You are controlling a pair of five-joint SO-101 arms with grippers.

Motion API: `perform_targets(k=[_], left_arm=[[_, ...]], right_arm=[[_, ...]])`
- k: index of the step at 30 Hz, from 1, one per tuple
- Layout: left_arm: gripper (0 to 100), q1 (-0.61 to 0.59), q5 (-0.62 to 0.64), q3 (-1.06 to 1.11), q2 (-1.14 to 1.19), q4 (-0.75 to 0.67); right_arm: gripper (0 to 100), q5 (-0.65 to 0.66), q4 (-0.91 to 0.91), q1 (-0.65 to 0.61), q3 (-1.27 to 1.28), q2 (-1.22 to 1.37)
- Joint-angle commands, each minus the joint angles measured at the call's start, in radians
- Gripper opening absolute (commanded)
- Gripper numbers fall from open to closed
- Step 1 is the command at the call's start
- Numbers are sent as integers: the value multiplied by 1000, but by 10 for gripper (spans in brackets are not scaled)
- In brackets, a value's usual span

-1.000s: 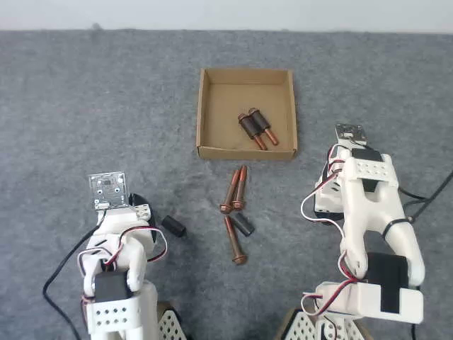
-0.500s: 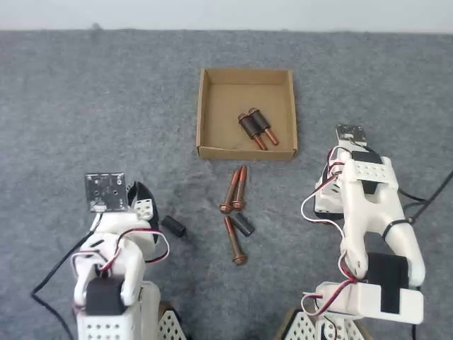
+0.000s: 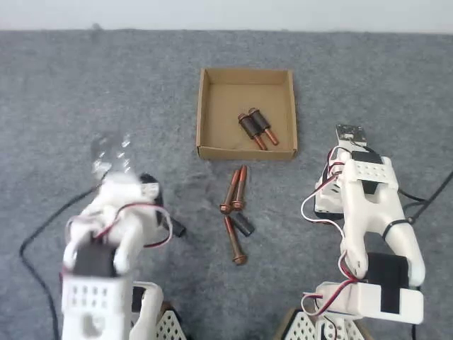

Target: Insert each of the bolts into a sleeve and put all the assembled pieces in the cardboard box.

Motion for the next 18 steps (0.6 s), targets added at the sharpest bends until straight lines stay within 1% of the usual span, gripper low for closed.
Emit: perform_targets(k=[1,3,7,10,15,18], left_arm=[[12,120,104,-102,226,3],[12,187,166,-145,324,2],[12,313,250,-223,489,-8],[12,385,305,-245,589,-72],[12,462,351,-246,733,-212],[12,466,350,-291,832,-230]], right_arm=[[9,15,-13,13,-5,-47],[9,15,-13,13,-5,-47],[9,15,-15,13,-5,-47],[9,17,-15,12,-5,-47],[9,17,-36,12,-3,-47],[9,17,-36,12,-3,-47]])
